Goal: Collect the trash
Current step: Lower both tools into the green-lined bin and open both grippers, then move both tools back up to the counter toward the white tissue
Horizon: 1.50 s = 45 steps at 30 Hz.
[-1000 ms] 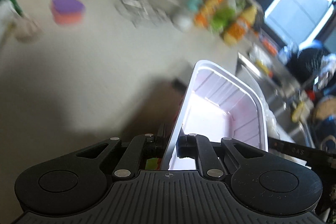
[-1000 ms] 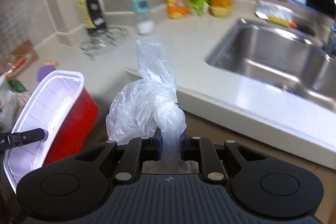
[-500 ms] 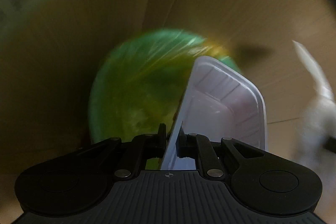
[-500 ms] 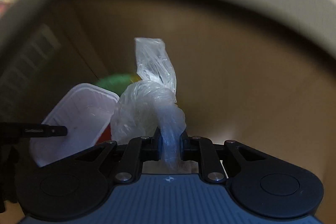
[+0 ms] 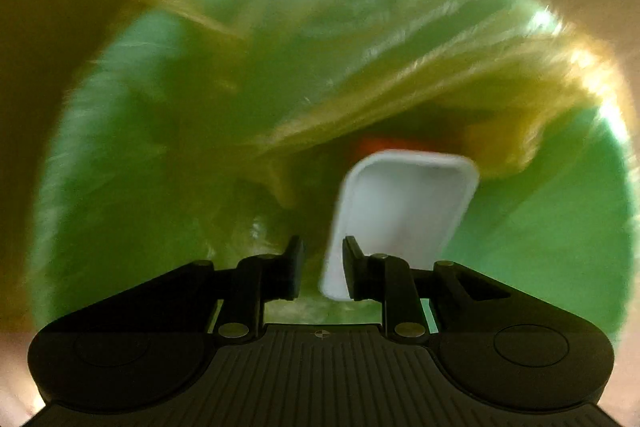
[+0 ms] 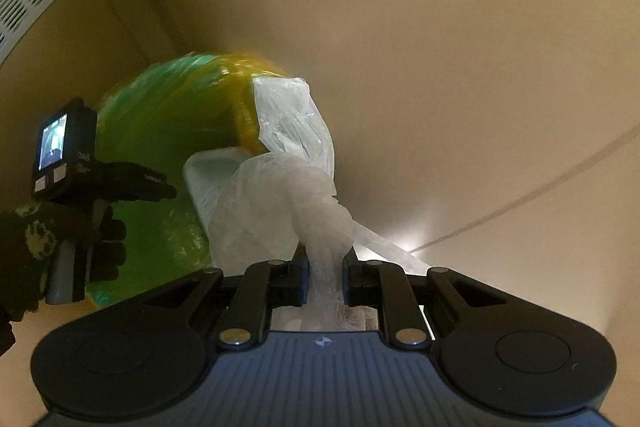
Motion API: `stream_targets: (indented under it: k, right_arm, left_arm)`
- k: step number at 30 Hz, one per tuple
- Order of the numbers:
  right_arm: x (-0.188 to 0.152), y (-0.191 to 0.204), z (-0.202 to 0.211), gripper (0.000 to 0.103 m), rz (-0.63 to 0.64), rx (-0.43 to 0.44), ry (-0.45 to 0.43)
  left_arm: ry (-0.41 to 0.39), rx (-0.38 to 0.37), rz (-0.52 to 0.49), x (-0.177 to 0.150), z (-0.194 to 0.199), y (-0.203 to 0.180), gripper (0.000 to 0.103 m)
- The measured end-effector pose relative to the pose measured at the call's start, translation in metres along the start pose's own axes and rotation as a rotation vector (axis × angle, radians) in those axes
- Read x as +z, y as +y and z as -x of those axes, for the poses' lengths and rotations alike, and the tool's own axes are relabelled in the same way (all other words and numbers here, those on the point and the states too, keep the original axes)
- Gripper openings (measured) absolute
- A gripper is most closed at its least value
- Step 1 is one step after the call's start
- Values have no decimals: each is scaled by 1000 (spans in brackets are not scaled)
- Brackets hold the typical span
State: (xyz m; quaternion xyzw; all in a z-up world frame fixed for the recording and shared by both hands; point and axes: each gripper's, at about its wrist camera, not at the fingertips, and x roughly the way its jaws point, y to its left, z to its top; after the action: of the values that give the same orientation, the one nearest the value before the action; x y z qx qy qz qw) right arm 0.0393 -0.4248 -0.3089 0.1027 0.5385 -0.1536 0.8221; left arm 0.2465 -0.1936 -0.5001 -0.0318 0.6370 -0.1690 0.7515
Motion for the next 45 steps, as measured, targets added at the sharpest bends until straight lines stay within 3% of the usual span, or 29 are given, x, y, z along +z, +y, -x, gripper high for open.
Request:
stream_targets:
  k: [3,7,9,12,16,18,21,24,27,33,38,42,45]
  right_arm:
    - [10,11,-10,15,37,28,11]
    - [26,26,-24,15,54,93,42]
    - [33,40,-32,15,73,132,61]
    - [44,56,-43,15,86,115,64]
    - [66,73,-70,18,43,156,67]
    - [76,85,-84,30,88,124,52]
    - [77,98,-92,37,136,67,15]
    - [74,97,-83,53,139,111,22]
    - [73,97,-75,53,122,137,32]
    - [81,103,-22,53,141,67,-29]
    - [96,114,59,53,129,4,-213]
    - [118,136,122,53,143,75,-305]
    - [134,162,169,53,165,147,-407]
  left_arm:
    - [-42,-64,0,-11,41,8,24]
    - [-91,-97,-16,-30,88,7,24]
    - [-89,-99,-12,-40,98,4,24]
    - [-59,-91,40,-52,106,9,24]
    - [-46,-142,104,-65,118,20,24]
    - [-46,-160,95,-72,127,18,24]
    - [-55,-175,88,-80,137,13,24]
    - [-62,-198,97,-77,145,15,24]
    - [-92,-213,98,-75,165,18,24]
    - [-164,-237,42,-58,250,0,24]
    - [-289,-271,-55,-41,342,-13,24]
    - [-431,-251,-86,-31,413,-1,24]
    - [-520,-189,-28,-31,454,22,24]
